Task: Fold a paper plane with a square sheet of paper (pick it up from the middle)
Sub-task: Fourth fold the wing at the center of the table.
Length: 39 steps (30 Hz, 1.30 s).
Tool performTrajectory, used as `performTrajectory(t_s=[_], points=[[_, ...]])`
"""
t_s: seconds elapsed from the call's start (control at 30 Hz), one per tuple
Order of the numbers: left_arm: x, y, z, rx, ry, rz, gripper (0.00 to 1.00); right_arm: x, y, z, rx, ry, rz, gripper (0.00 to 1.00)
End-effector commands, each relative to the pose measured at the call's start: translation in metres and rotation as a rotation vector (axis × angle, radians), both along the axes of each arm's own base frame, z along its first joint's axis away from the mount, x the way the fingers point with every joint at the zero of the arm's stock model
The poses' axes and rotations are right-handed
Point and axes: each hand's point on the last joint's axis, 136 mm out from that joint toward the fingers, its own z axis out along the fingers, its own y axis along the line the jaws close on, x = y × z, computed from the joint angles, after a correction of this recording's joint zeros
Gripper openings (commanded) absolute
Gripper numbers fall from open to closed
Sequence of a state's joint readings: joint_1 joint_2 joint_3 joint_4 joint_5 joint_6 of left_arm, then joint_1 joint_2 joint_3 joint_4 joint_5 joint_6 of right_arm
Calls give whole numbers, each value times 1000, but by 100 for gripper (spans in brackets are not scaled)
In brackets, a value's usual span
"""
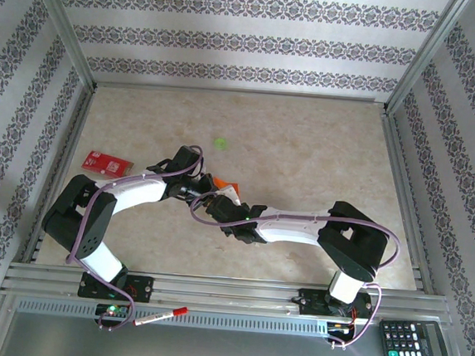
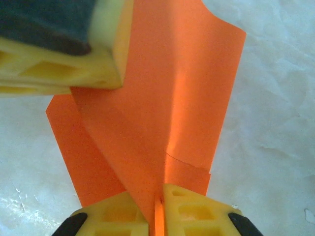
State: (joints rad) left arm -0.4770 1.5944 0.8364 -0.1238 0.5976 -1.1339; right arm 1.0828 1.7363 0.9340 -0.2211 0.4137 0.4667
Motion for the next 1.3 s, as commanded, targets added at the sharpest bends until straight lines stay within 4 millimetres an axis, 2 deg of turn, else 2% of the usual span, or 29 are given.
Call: performTrajectory(t_s=[0.0,0.33,0.53,0.6,0.7,0.8,0.9,1.27], points=[[-6,-2,-3,11,18,-25,0,0,-8,-3,-34,-15,-22,10],[-5,0,-2,18,0,-23,1,1,-9,-6,22,-12,-21,1],[-1,4,10,41,-49,-32,20,-1,-7,-8,94,3,1,0],[0,9,16,66,-73,-34,28,-2,-6,-8,132,16,13,0],[4,20,25,101,-117,-30,33,-5,-4,-8,187,34,29,0],[6,30,31,130,-154,-23,35,-9,-3,-8,255,57,36,1],[3,32,31,137,-162,-30,35,-11,-3,-9,321,90,25,1],[-8,18,21,109,-173,-96,33,-16,-2,-11,528,184,-34,2]])
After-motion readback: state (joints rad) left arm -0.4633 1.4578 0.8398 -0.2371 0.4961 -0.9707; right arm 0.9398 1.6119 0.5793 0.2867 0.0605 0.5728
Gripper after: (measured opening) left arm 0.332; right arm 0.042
